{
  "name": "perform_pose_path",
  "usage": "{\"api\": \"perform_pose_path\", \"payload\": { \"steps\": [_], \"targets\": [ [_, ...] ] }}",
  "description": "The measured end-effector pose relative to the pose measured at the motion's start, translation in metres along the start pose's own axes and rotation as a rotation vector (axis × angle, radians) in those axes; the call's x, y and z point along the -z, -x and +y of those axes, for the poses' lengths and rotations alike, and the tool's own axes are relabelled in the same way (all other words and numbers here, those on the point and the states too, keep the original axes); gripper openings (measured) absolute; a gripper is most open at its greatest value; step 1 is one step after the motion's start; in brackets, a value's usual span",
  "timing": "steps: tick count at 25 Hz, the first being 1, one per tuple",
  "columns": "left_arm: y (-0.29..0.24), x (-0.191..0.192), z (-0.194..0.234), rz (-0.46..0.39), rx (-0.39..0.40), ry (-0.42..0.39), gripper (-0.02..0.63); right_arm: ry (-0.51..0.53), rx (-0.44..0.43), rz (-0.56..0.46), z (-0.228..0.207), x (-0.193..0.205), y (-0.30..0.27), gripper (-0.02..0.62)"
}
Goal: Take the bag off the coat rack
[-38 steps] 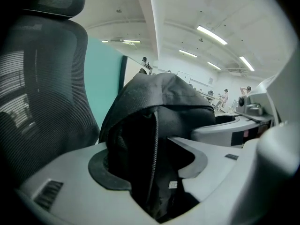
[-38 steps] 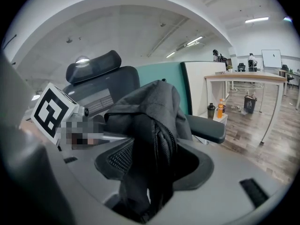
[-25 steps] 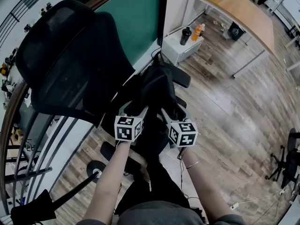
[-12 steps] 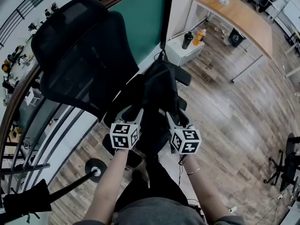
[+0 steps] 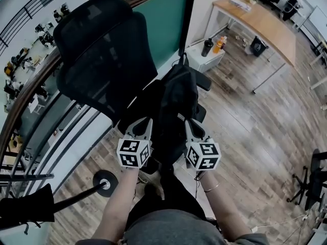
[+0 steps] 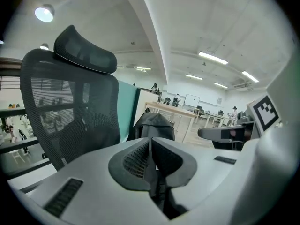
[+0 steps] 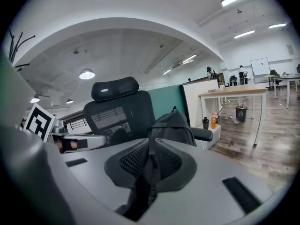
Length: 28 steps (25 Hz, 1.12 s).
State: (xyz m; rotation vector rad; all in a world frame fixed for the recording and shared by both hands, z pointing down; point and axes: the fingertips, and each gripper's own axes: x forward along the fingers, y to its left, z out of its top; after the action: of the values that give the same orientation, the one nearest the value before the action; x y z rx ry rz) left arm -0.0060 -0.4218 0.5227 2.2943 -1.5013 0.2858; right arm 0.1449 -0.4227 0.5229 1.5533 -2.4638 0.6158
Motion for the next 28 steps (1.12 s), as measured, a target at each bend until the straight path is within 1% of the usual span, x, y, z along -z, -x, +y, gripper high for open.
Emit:
{"api": "perform_pose_path", "payload": {
  "steps": [4,8,16,20,28],
  "targets": [
    [0.023,-0.001,0.000,-0.016,-0.010,-0.018,0.031,0.015,-0.009,-0.017,0.017,-0.004,0.014,0.027],
    [0.044,-0.002,0.003,-0.029,-0.029,-0.013,0.029,0.031,-0.024,-0.028,0.032,-0.005,0.025,0.006],
    [0.083,-0.003,0.007,-0.053,-0.057,-0.039,0.029,0.060,-0.072,-0.055,0.060,-0.008,0.049,0.003],
    [0.101,-0.001,0.010,-0.065,-0.064,-0.036,0.029,0.052,-0.072,-0.065,0.065,-0.006,0.062,0.002],
    [0.125,0.003,0.014,-0.068,-0.082,-0.043,0.029,0.042,-0.055,-0.041,0.072,0.005,0.080,0.002]
  ]
}}
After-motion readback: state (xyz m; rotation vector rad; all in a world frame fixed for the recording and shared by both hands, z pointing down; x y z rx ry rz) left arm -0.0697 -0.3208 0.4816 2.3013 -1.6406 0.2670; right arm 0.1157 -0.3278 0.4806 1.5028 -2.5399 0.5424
